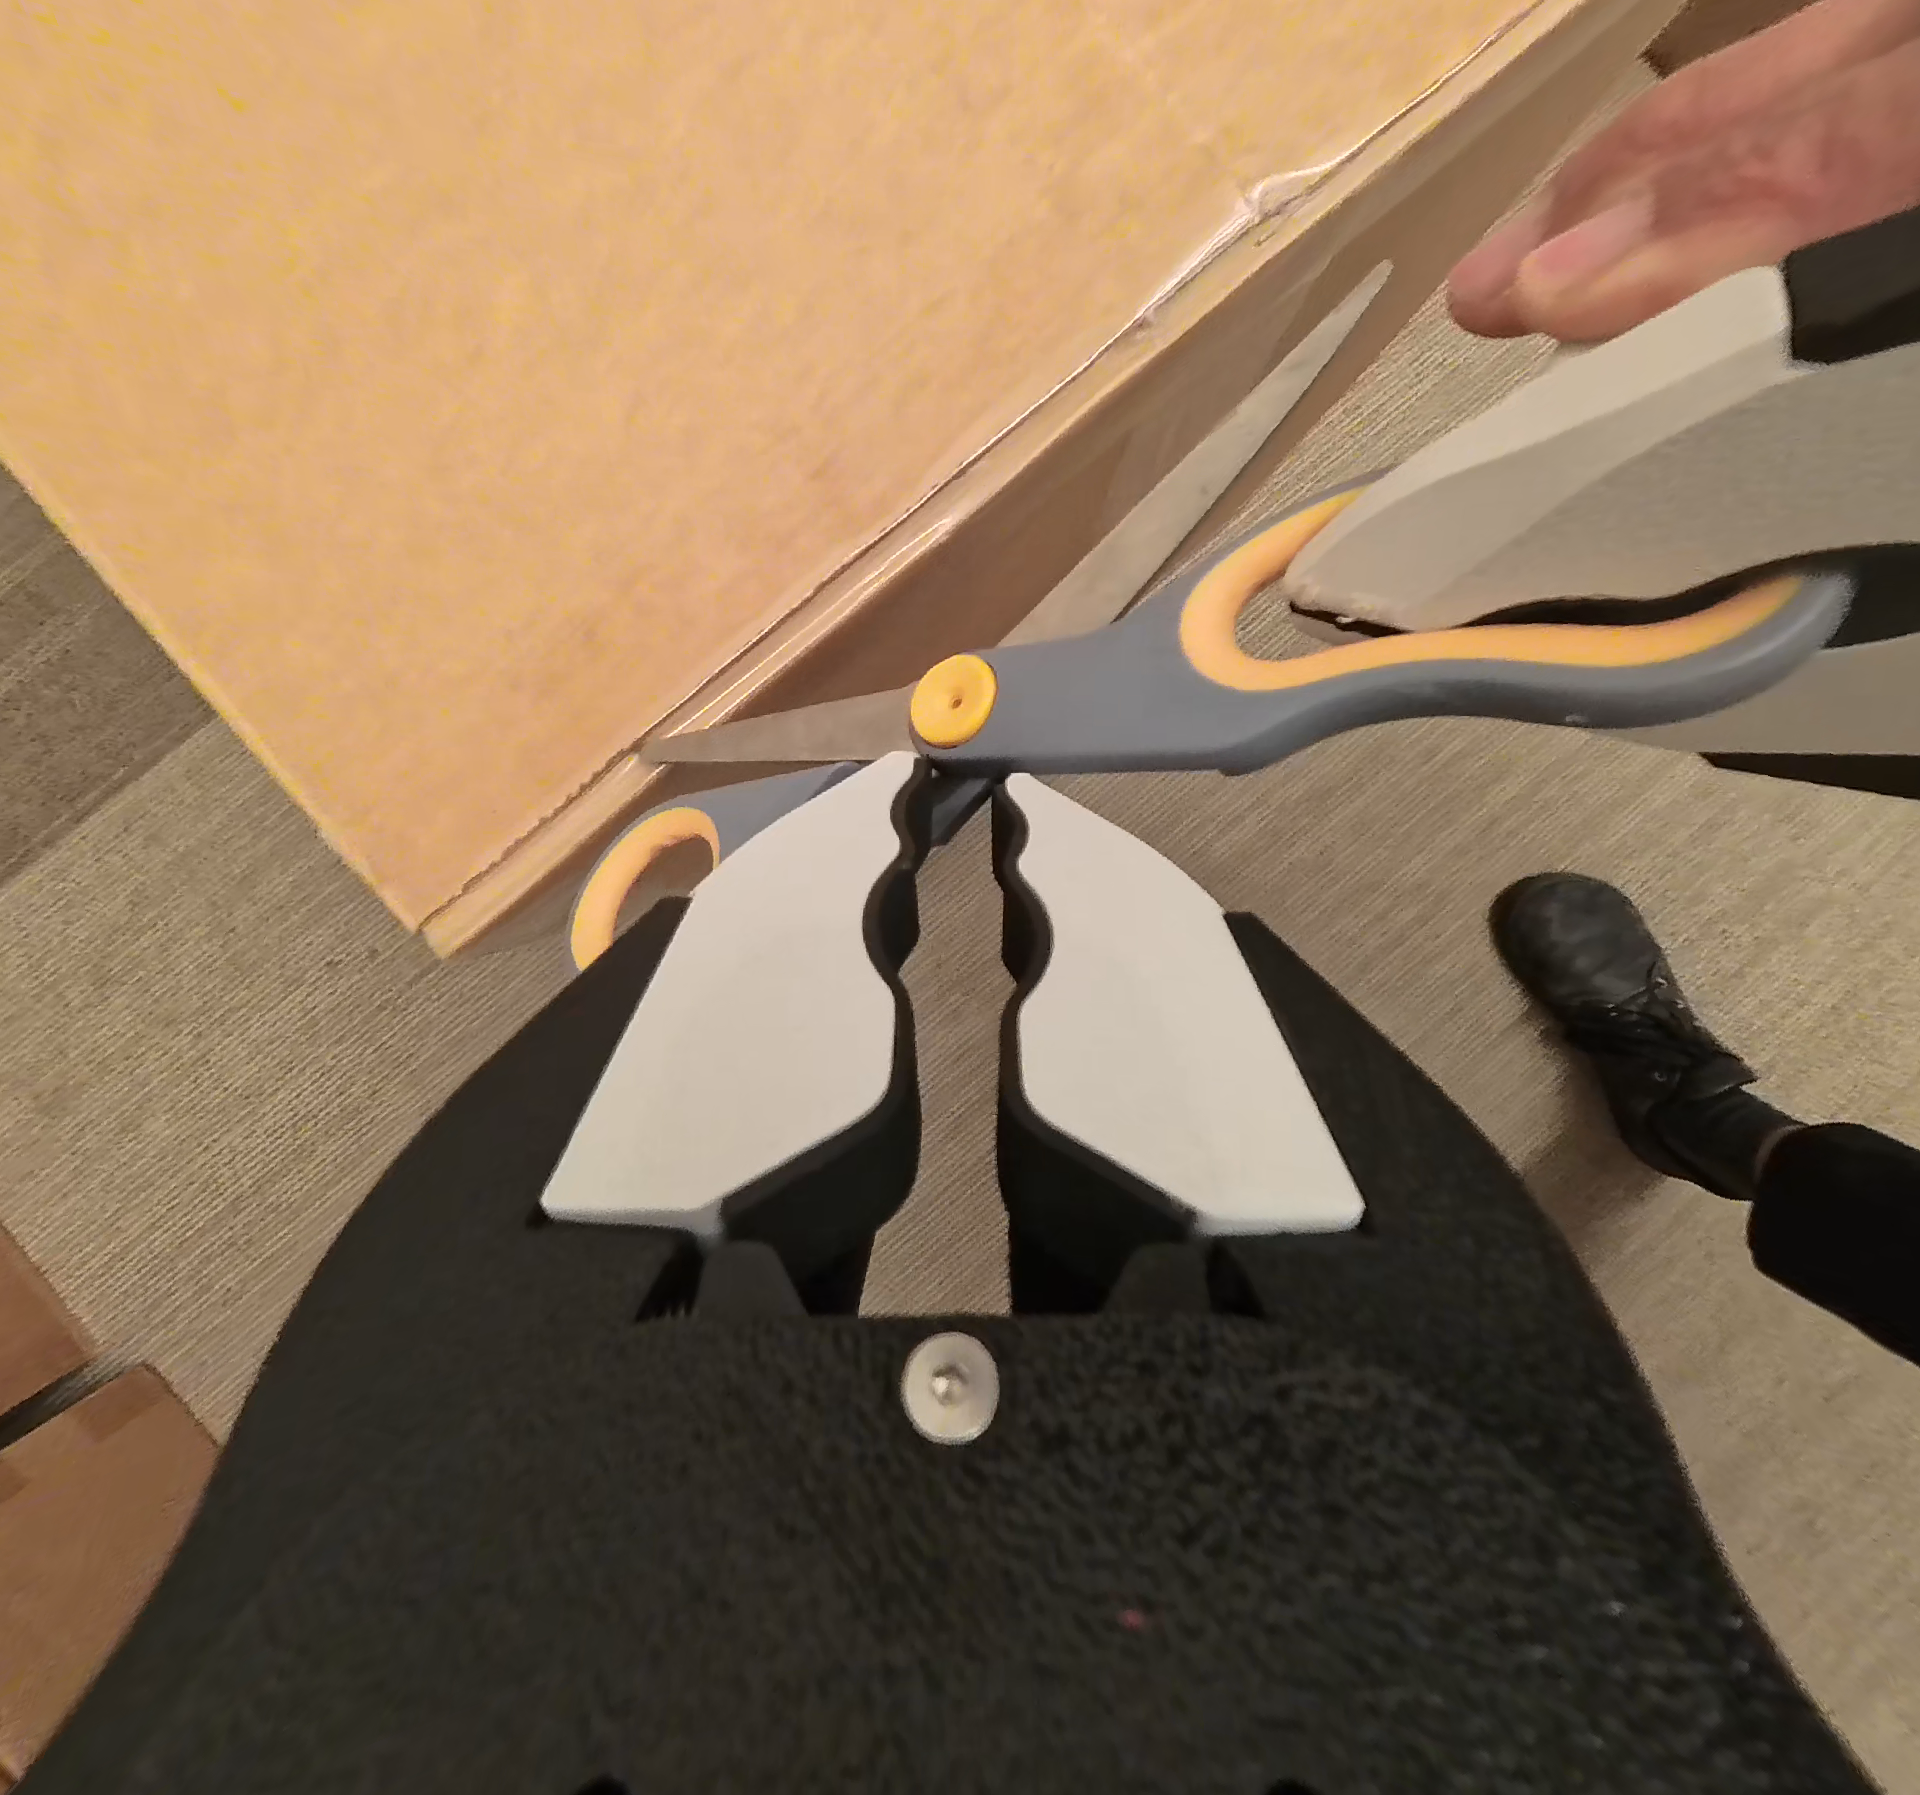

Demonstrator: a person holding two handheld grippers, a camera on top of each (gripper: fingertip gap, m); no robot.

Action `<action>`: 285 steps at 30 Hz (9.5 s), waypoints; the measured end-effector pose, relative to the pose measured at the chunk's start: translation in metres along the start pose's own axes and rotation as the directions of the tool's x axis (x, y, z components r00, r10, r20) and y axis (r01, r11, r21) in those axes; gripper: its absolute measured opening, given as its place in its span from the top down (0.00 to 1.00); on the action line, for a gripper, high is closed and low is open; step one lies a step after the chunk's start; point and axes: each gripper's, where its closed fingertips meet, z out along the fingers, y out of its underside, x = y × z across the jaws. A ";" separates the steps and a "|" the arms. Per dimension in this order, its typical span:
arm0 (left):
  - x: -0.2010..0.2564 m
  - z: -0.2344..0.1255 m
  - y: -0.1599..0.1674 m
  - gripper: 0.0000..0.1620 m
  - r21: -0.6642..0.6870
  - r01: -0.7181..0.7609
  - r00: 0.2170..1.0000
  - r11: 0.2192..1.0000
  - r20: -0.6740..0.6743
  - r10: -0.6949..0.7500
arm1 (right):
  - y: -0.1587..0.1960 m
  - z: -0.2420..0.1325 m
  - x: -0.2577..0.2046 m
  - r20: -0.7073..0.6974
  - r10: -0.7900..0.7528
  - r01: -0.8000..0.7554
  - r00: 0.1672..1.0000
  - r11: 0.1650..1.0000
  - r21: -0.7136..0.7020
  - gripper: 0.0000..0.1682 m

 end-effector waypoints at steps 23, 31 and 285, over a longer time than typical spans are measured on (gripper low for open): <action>0.053 0.025 -0.035 0.94 -0.012 -0.031 0.999 0.999 -0.019 0.031 | 0.053 -0.042 -0.010 -0.024 0.016 -0.016 1.000 0.999 -0.030 1.00; 0.080 0.038 -0.052 0.94 -0.003 -0.041 0.998 0.999 -0.040 0.040 | 0.080 -0.063 -0.015 -0.033 0.027 -0.028 0.999 0.998 -0.052 1.00; -0.199 0.319 -0.719 1.00 0.894 -0.448 -0.870 0.021 -0.441 0.220 | 0.433 0.188 0.561 -0.877 -0.441 -0.594 -0.188 -0.661 0.459 1.00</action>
